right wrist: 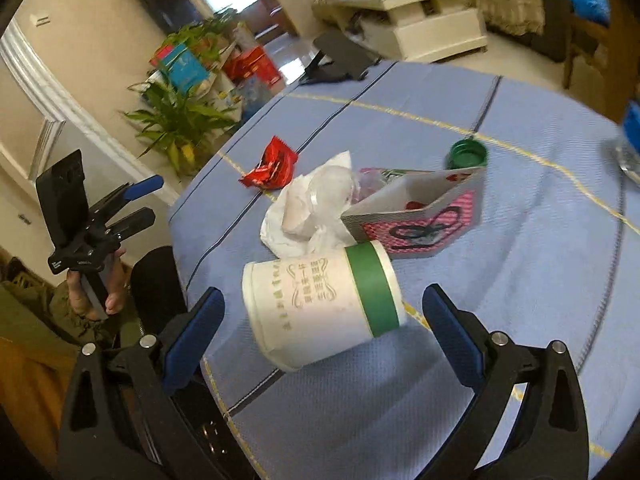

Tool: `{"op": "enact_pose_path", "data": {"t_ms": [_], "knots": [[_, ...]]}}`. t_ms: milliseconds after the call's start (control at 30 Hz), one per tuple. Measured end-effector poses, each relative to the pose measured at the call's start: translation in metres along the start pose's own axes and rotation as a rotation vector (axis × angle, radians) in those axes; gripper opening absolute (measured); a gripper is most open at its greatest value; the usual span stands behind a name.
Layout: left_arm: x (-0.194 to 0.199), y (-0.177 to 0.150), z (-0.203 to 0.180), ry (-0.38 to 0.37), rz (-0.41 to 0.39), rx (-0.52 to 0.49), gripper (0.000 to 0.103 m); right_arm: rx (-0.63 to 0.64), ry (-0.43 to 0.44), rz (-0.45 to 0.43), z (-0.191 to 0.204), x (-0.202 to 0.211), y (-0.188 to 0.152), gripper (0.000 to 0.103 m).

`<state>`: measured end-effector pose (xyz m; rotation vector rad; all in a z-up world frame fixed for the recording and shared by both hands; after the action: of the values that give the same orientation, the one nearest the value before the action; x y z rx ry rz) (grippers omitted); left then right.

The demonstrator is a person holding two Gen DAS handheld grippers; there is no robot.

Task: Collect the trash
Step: 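Return to the table and grasp the green-banded paper cup with the right tool, then carry the paper cup toward the bin while the left tool grasps the small white cap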

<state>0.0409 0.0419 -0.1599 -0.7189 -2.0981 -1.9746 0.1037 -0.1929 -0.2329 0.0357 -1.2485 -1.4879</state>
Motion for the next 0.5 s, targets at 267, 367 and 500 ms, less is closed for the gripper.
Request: {"op": "enact_pose_path", "data": {"t_ms": [267, 367, 500], "knots": [[-0.008, -0.006, -0.003, 0.003, 0.021, 0.009, 0.097, -0.002, 0.003, 0.084, -0.001, -0.016, -0.006, 0.077], [-0.013, -0.005, -0.003, 0.004, 0.02, 0.0, 0.097, -0.005, -0.051, 0.031, -0.001, -0.001, -0.002, 0.076], [-0.026, -0.001, 0.0, -0.007, 0.019, -0.007, 0.097, 0.02, -0.218, -0.094, -0.002, 0.036, 0.012, 0.076]]}}
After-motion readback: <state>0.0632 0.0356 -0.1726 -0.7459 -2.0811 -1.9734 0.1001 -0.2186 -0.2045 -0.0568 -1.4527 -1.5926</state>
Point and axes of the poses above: each gripper's, at about its wrist camera, not at the fingertips, and x roughly against the way its jaws point, z to its left, y to its top, the point moved 7 cm from there along -x, roughly the way its jaws point, and after that the axes turned 15 degrees about -z, right-handed, at the moved point
